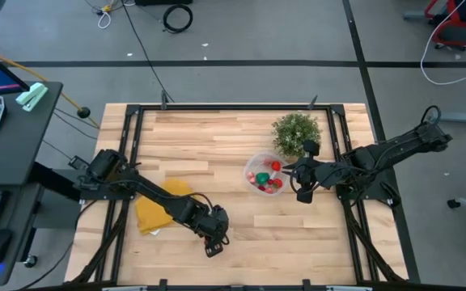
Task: Pick and placing Produce into tupperware
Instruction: Put the dragon fruit into the transparent bin
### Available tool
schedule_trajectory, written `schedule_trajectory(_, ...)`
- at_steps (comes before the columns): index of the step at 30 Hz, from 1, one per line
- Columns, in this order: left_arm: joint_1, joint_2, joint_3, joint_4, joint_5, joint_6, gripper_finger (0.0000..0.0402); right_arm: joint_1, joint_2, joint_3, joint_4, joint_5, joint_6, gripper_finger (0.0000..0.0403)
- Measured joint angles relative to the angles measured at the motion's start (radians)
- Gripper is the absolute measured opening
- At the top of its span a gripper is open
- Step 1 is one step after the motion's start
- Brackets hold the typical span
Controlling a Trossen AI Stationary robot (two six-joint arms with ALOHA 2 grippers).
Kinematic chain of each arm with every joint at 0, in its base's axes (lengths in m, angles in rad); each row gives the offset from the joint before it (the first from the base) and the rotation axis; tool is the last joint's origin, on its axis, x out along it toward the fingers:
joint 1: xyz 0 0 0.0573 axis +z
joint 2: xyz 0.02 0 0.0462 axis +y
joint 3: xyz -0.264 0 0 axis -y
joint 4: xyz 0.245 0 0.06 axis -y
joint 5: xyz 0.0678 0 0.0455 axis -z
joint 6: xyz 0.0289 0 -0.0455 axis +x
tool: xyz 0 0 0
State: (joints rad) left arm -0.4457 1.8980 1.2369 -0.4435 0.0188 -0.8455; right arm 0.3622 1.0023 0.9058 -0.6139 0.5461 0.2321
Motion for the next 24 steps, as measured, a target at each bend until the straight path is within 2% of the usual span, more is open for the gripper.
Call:
schedule_trajectory(8, 0.072, -0.007, 0.001, -0.007, -0.007, 0.05, 0.0196, 0.0, 0.0, 0.0, 0.0, 0.0, 0.0, 0.0061)
schedule_trajectory(12, 0.117, -0.017, 0.021, -0.031, -0.013, 0.125, 0.0189, 0.0, 0.0, 0.0, 0.0, 0.0, 0.0, 0.0061)
schedule_trajectory(21, 0.221, -0.028, 0.115, -0.111, -0.01, 0.283, 0.0132, 0.0, 0.0, 0.0, -0.001, 0.0, 0.0, 0.0061)
schedule_trajectory(24, 0.234, -0.028, 0.123, -0.119, -0.006, 0.286, 0.0115, 0.0, 0.0, 0.0, -0.002, 0.0, 0.0, 0.0061)
